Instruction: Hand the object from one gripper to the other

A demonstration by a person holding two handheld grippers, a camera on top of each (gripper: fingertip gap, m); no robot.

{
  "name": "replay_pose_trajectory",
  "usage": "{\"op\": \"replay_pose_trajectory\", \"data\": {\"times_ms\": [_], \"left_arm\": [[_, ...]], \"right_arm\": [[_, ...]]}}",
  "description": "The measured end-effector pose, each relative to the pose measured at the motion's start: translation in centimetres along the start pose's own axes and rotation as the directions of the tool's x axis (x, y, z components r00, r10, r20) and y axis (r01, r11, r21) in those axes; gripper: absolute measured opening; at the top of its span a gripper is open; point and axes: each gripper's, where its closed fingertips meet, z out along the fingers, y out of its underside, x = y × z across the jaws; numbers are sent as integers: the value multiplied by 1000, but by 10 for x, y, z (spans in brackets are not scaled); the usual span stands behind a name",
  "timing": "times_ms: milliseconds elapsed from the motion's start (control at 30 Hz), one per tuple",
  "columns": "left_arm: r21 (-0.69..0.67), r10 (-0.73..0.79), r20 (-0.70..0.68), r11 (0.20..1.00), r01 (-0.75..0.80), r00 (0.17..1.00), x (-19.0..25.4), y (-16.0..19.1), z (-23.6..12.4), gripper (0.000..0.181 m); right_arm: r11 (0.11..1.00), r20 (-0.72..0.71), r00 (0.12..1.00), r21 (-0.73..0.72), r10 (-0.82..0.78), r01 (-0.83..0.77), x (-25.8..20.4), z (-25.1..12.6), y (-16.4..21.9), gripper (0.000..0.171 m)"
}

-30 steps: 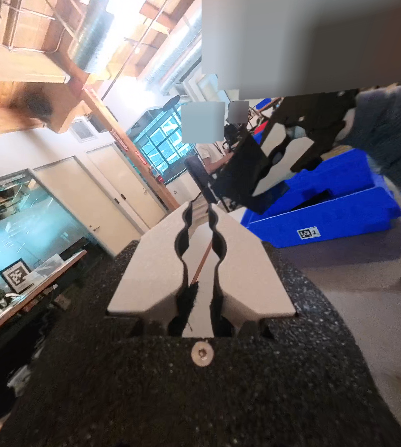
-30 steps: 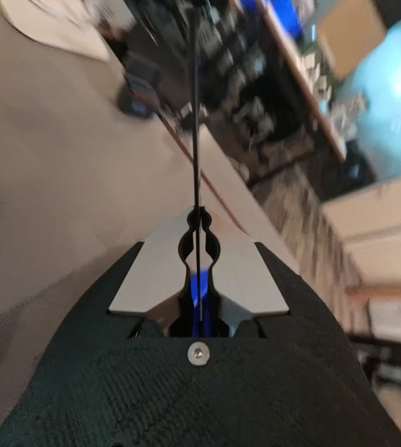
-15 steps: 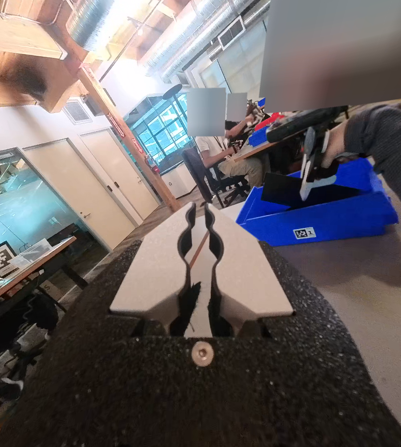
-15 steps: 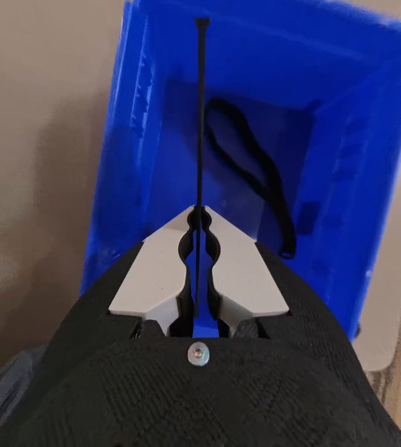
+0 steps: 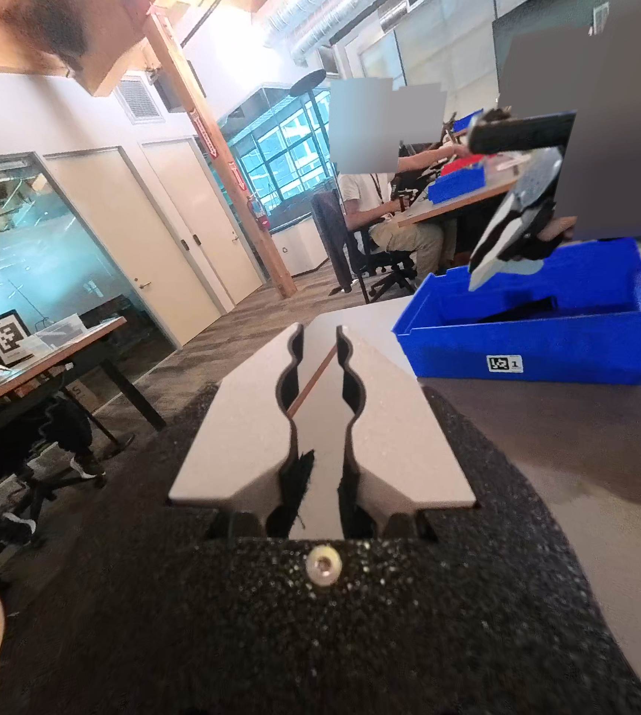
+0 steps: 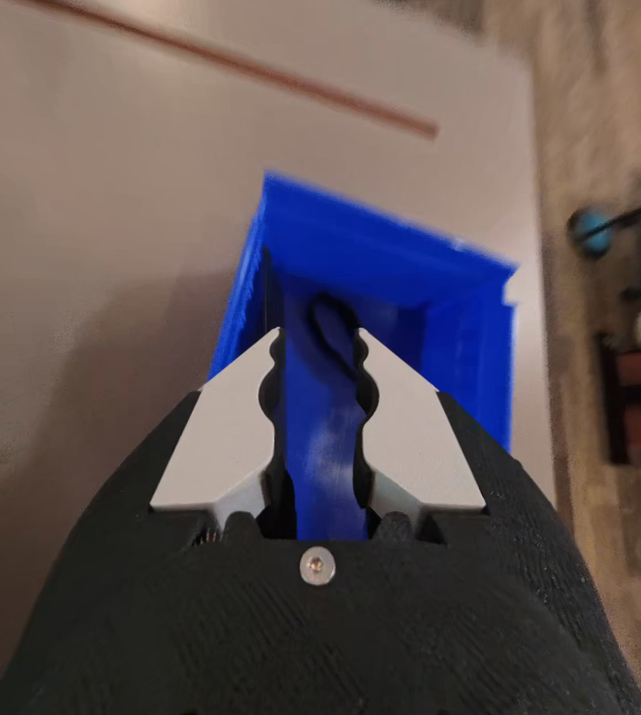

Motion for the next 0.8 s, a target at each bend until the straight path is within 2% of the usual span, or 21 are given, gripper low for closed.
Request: {"op": "replay_pose_trajectory", "data": {"times_ms": [33,133,233,300,367,433,567,667,733,800], "left_arm": [[10,-19,16,1000,19,1000,-3,-1,0,15],[31,-96,83,995,94,992,-19,0,-3,16],[48,-195,167,981,189,967,-41,6,-8,24],[64,-256,220,967,248,941,-55,10,-12,33],[83,-300,281,954,288,912,-69,12,-17,53],[105,-320,352,947,303,880,-84,13,-23,81],[122,-321,496,946,301,807,-108,16,-38,136],[137,-332,548,941,310,768,-118,16,-47,155],[160,-316,581,948,275,750,-125,13,-54,156],[170,-297,598,955,243,744,-128,11,-57,157]], "right_arm": [[995,-26,999,91,-26,28,-3,-9,-20,33],[906,-61,991,400,-121,135,-34,-40,-89,33],[683,-109,982,706,-157,188,-75,-77,-154,33],[522,-129,981,832,-147,188,-101,-97,-180,32],[430,-151,980,882,-127,191,-118,-105,-194,37],[402,-146,983,898,-111,179,-130,-102,-202,55],[427,-61,985,896,-160,125,-149,-86,-206,93],[402,-30,989,911,-148,88,-146,-86,-208,117],[380,-9,992,923,-125,56,-140,-89,-209,124],[348,11,994,937,-106,27,-134,-94,-210,124]]}}
